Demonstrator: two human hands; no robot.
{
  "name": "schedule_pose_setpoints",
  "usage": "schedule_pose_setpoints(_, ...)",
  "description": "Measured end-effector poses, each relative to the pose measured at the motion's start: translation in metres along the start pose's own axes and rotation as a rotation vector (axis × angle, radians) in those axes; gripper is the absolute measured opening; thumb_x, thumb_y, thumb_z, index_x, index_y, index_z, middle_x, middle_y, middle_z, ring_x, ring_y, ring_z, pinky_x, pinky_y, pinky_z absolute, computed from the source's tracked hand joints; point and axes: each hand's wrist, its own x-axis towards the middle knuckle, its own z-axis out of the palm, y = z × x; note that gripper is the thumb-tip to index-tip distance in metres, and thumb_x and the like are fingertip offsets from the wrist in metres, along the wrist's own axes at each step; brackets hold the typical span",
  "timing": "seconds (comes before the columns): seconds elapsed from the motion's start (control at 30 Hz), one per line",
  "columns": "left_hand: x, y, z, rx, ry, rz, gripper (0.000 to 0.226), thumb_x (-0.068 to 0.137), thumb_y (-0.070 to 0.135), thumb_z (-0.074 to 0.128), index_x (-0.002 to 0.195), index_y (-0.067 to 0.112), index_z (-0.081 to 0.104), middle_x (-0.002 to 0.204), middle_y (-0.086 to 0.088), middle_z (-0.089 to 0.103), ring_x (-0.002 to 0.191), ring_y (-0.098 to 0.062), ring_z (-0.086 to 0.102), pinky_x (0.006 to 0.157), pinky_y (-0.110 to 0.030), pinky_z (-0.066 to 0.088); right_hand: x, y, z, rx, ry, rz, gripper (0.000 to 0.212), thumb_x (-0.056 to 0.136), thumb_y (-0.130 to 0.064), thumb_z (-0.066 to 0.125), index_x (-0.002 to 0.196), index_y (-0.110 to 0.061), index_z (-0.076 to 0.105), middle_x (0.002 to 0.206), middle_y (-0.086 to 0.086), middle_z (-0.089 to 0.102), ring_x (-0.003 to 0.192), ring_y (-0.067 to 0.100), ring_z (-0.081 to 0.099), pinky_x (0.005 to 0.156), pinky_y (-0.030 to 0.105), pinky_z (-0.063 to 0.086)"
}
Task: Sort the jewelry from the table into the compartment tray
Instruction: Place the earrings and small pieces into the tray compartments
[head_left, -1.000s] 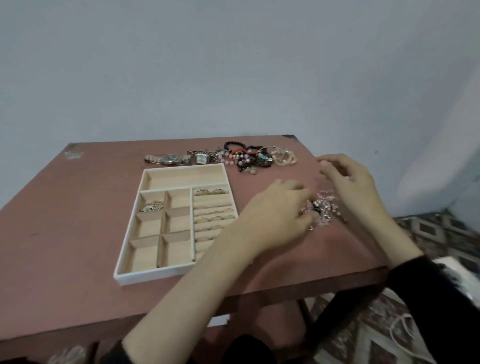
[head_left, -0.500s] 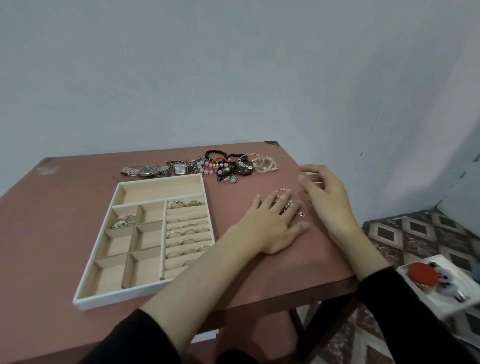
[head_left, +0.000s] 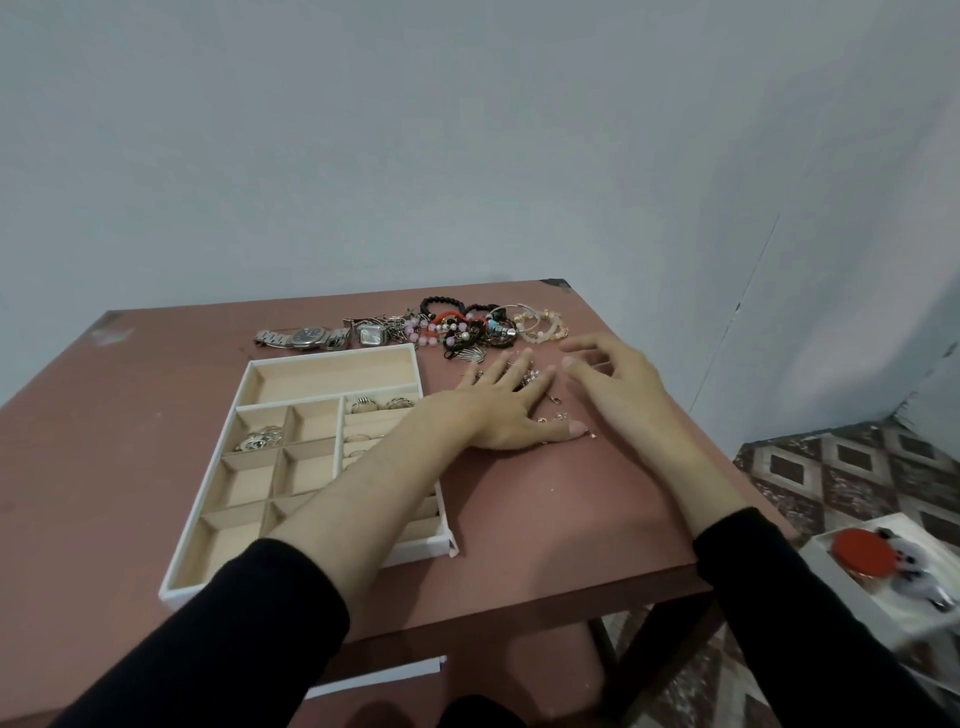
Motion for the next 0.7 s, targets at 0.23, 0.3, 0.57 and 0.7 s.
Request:
schedule_pose_setpoints(0.23,-0.012,-0.009,-0.003,-0.163,0.062,0.014,0.089,0.077,0.071,0.047,0.147,0.035,0.006,0.158,-0.004,-0.010,0.144,-0.022,-0.015,0.118,-0.043,-0.004,-0.005,-0.006,-0.022,-0.158,-0.219,0.012,0.011,0.082,-0.021,0.063,0.089,-0.026,0.068,0.077,-0.008,0.062,0.072,0.006,0.058,0.069,0.022,0.046)
schedule_pose_setpoints(0.3,-0.018,-0.013,-0.006,-0.198,0.099,0.034,0.088,0.075,0.068,0.054,0.147,0.034,0.015,0.158,-0.003,-0.001,0.145,-0.023,-0.011,0.118,-0.044,0.001,-0.004,-0.011,-0.029,-0.296,-0.338,0.020,0.012,0.079,-0.024,0.067,0.091,-0.026,0.069,0.078,-0.008,0.063,0.073,0.005,0.059,0.067,0.020,0.045)
schedule_pose_setpoints(0.57,-0.036,-0.029,-0.014,-0.286,0.373,0.110,0.040,0.088,0.024,0.059,0.128,0.019,0.054,0.136,-0.001,0.051,0.127,-0.016,0.043,0.098,-0.017,0.027,-0.001,-0.019,-0.030,-0.469,-0.500,0.020,0.008,0.074,-0.023,0.076,0.075,-0.020,0.068,0.072,-0.008,0.066,0.072,0.006,0.058,0.066,0.020,0.045)
schedule_pose_setpoints(0.7,-0.041,-0.031,-0.013,-0.288,0.407,0.098,0.036,0.089,0.017,0.057,0.124,0.021,0.057,0.135,0.000,0.053,0.125,-0.014,0.046,0.093,-0.013,0.026,0.000,-0.014,-0.025,-0.406,-0.469,0.026,0.011,0.072,-0.018,0.075,0.067,-0.018,0.066,0.063,-0.008,0.064,0.064,0.006,0.057,0.068,0.026,0.048)
